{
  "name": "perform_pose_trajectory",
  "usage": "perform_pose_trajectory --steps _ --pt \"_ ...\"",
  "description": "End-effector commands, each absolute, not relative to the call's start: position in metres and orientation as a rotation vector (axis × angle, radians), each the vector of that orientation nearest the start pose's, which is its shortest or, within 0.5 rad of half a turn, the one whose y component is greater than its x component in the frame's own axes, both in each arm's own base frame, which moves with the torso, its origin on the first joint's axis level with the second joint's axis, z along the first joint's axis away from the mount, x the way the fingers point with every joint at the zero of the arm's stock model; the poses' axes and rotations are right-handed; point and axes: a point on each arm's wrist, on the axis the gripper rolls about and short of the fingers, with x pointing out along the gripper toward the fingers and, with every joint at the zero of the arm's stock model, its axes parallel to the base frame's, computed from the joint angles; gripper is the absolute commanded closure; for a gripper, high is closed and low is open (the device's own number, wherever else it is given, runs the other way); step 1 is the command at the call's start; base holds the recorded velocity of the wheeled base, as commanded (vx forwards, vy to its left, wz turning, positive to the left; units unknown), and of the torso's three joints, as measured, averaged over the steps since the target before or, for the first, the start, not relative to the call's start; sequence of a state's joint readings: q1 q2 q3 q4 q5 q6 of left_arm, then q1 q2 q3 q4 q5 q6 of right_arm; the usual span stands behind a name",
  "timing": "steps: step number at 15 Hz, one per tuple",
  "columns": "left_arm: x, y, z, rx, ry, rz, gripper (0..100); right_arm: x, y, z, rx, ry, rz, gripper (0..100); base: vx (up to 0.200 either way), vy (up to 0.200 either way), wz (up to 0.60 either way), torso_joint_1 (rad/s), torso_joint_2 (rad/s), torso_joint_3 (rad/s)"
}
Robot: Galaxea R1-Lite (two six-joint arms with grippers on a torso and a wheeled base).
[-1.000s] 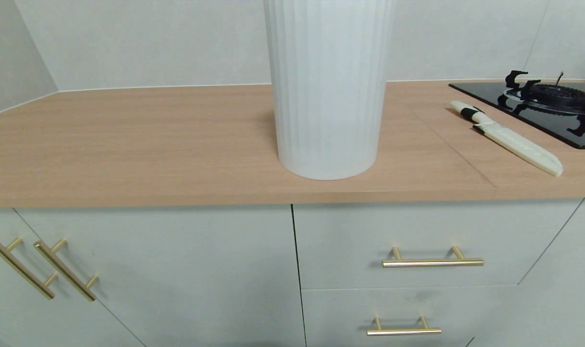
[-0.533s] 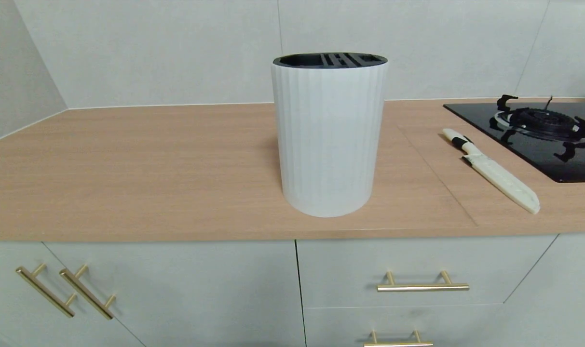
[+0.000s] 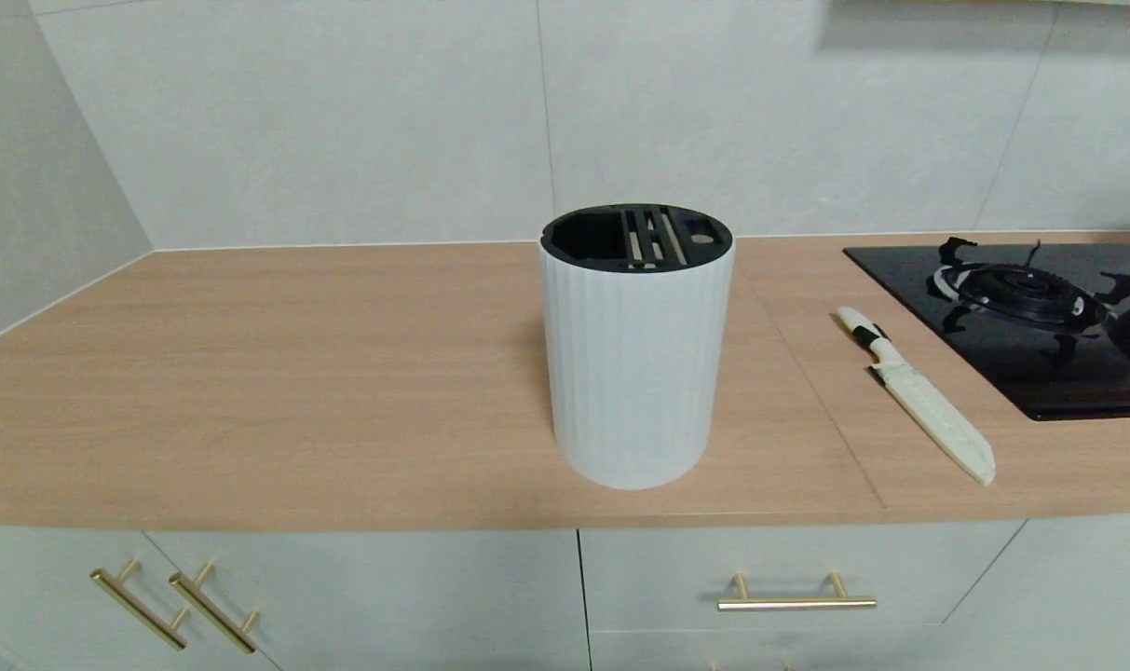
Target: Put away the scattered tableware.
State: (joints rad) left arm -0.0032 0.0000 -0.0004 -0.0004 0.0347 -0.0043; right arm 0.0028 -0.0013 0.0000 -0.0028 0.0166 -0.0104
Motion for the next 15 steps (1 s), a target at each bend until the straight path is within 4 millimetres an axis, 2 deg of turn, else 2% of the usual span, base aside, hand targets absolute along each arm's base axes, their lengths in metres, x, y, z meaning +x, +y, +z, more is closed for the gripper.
perform_pose_trajectory --steps 1,15 --pt "-0.0228 0.0009 0.0755 -0.005 0.000 0.032 0 -0.0228 0.0003 0.0758 -0.011 -0.003 0.020 0 0.000 0.000 0.00 0.212 -0.49 -0.281" --pt "-0.0228 0.0009 0.0755 -0.005 0.000 0.032 0 -0.0228 0.0003 0.0758 -0.011 -0.003 0.020 0 0.000 0.000 0.00 0.244 -0.54 -0.294"
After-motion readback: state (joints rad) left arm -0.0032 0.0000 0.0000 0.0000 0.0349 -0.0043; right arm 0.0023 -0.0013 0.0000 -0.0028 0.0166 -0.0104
